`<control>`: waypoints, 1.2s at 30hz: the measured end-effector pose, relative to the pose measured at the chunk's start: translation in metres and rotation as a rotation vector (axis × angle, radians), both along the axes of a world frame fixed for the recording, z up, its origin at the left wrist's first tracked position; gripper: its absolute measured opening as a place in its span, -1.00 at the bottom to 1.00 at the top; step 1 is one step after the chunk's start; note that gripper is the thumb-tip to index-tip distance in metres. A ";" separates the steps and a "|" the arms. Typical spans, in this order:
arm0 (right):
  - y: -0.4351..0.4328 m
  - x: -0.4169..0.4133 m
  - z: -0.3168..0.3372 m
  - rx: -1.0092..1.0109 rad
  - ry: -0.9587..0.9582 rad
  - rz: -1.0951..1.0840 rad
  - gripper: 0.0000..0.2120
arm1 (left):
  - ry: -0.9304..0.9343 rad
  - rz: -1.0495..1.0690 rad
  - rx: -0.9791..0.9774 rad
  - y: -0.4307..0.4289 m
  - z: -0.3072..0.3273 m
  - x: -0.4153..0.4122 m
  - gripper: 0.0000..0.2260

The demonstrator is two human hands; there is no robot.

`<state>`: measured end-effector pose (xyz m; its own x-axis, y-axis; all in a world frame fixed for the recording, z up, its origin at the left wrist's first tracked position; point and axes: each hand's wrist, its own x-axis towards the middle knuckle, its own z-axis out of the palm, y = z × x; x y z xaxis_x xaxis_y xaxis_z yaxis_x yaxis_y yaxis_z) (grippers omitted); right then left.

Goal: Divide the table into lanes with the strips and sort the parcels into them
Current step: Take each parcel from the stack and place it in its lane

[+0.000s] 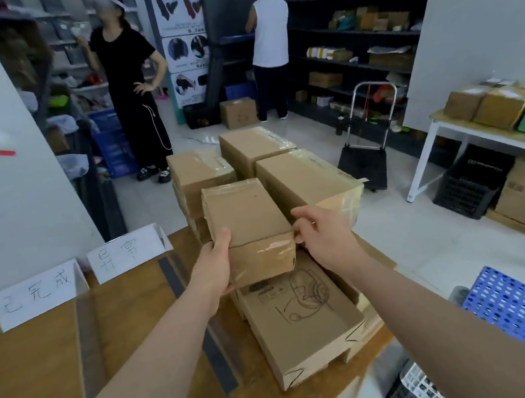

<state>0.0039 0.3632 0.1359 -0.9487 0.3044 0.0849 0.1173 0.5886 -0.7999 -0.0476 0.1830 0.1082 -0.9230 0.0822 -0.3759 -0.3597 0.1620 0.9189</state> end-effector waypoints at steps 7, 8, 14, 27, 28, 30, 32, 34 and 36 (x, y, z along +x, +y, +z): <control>0.008 0.006 -0.011 -0.258 -0.221 0.106 -0.69 | 0.036 0.149 0.146 -0.010 -0.004 0.041 -0.61; 0.006 0.007 -0.010 -0.339 -0.242 0.108 -0.67 | 0.042 0.166 0.186 -0.009 -0.001 0.047 -0.66; -0.001 0.010 0.002 -0.750 -0.193 0.183 -0.70 | 0.149 0.158 0.204 -0.008 0.009 0.063 -0.65; -0.010 0.020 0.013 -0.517 -0.025 0.409 -0.71 | 0.034 0.083 0.411 -0.004 0.023 0.088 -0.37; -0.011 0.019 0.014 -0.516 -0.011 0.405 -0.71 | 0.021 0.097 0.488 -0.005 0.022 0.089 -0.46; -0.012 0.017 0.014 -0.522 -0.033 0.388 -0.59 | 0.030 0.112 0.614 -0.006 0.023 0.093 -0.62; -0.015 0.014 0.010 -0.591 -0.159 0.350 -0.21 | 0.043 0.122 0.707 -0.009 0.020 0.094 -0.65; -0.015 0.011 0.006 -0.688 -0.270 0.367 -0.16 | 0.049 0.138 0.758 -0.013 0.017 0.092 -0.63; -0.018 0.010 0.005 -0.753 -0.259 0.391 -0.39 | 0.097 0.147 0.755 -0.018 0.013 0.090 -0.58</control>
